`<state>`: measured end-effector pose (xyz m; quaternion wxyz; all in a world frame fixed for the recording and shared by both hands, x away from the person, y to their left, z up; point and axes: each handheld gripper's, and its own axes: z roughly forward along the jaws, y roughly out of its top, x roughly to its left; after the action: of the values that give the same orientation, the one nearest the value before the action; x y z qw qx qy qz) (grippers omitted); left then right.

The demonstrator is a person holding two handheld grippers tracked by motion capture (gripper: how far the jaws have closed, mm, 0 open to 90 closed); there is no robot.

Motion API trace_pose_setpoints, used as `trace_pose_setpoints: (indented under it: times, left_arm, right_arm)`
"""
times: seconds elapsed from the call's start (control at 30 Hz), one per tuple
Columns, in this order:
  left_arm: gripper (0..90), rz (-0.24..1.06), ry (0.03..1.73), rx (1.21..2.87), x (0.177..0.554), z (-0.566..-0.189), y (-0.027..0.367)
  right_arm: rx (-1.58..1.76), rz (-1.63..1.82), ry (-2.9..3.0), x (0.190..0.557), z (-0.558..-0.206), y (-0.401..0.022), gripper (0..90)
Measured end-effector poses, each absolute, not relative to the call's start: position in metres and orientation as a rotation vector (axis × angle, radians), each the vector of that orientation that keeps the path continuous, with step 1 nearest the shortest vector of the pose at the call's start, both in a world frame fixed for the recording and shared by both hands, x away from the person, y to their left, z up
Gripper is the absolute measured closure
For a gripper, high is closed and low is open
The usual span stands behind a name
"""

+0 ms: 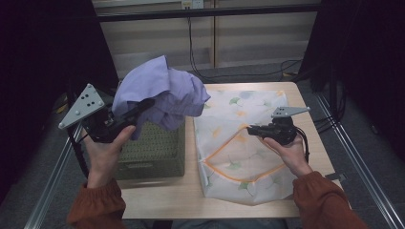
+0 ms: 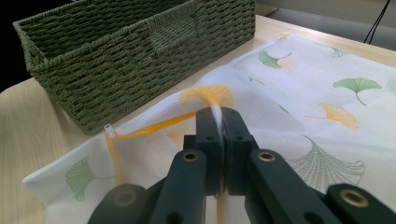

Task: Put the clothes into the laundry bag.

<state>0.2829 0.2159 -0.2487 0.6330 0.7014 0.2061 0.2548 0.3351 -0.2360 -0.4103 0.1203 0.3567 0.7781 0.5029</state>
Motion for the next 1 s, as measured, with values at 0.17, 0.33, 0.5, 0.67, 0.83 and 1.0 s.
trace_pose_setpoints:
  times: [0.17,0.33,0.5,0.67,0.83,1.0]
  left_arm:
    - [76.8,0.562,0.459,1.591,0.280,-0.247,0.211]
    - [76.8,0.537,0.441,1.602,0.279,-0.248,0.202]
    - [76.8,0.518,0.420,1.631,0.280,-0.252,0.189]
    - [76.8,0.500,0.402,1.652,0.278,-0.252,0.181]
    - [76.8,0.489,0.391,1.663,0.276,-0.254,0.175]
    - [76.7,0.486,0.369,1.684,0.272,-0.259,0.158]
  right_arm:
    - [1.041,1.470,2.277,0.335,-0.410,-0.236,88.0]
    - [1.043,1.474,2.277,0.335,-0.410,-0.236,88.0]
    - [1.043,1.476,2.275,0.336,-0.410,-0.236,88.0]
    - [1.042,1.474,2.274,0.335,-0.410,-0.235,88.0]
    - [1.041,1.483,2.274,0.335,-0.409,-0.236,88.0]
    - [1.024,1.476,2.279,0.335,-0.409,-0.234,88.0]
